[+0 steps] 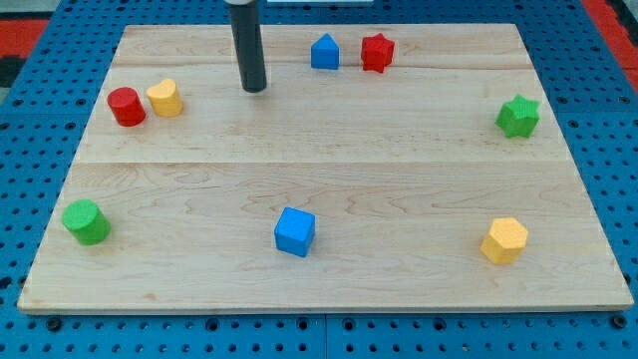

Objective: Move the yellow heart slightly downwards towards right

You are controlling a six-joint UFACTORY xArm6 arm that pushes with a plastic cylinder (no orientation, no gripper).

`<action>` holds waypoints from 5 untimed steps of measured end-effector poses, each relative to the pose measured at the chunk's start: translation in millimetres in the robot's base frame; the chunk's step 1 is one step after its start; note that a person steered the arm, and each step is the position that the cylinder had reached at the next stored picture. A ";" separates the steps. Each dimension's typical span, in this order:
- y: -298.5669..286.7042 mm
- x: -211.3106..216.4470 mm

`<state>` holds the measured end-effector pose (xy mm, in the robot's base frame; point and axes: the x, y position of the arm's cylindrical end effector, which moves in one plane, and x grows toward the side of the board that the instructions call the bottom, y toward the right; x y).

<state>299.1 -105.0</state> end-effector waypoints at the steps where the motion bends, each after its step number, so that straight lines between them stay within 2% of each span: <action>1: -85.3 -35.1; 2: -103.2 -70.2; 3: -145.5 -93.1; 5: -189.8 -100.3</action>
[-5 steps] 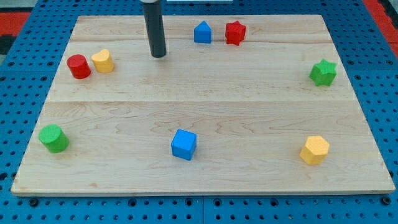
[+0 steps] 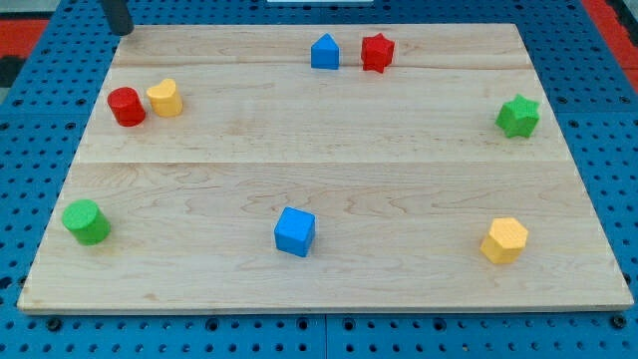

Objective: Move the yellow heart slightly downwards towards right

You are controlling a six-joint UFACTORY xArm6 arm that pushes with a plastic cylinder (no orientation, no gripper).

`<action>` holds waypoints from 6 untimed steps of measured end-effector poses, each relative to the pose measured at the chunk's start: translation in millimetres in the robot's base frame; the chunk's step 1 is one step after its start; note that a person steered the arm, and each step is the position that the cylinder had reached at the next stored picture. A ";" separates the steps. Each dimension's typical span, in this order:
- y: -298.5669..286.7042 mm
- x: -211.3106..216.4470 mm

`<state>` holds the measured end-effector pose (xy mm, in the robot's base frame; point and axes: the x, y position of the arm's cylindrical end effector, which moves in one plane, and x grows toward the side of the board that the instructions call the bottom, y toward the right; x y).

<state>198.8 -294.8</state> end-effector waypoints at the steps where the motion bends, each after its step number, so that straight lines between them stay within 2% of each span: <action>1: -10.0 5.3; 2: -10.0 26.8; 4: 66.4 97.4; 5: 80.1 131.2; 6: 127.5 140.3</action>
